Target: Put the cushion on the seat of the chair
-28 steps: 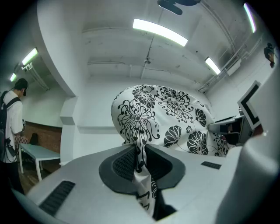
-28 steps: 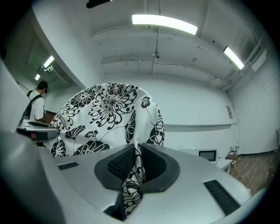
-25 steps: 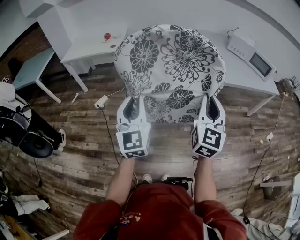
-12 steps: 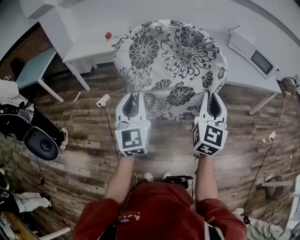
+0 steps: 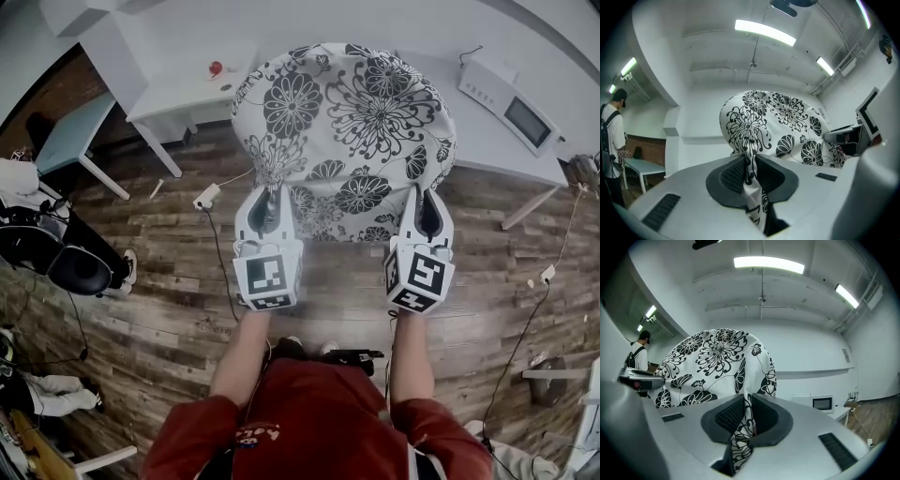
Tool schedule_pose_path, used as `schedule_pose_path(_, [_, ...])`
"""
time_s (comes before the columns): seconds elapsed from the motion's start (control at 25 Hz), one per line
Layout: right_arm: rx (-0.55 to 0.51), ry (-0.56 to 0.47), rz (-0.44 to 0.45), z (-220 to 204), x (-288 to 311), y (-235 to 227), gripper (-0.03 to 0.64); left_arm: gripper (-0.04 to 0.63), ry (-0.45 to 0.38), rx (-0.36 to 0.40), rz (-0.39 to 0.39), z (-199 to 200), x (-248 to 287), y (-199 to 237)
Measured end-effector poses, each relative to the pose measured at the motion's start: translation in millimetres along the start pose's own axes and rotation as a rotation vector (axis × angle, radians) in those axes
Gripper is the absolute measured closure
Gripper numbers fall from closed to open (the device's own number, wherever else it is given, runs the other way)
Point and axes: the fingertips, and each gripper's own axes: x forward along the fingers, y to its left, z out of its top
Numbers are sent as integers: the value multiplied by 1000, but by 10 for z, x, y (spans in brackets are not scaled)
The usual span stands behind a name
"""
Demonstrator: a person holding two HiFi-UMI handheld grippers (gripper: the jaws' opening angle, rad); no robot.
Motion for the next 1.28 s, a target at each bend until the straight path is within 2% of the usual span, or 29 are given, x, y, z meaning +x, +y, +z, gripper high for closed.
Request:
schedule_pose_path(0.84, [-33,-71,-7,-34,100,-23,560,540,-83,-8,7,-71,103,-6])
schedule_pose_path(1.28, [-22,-114,10,-58,148,-32,560,540,-126,-2,37,-59,94,-9])
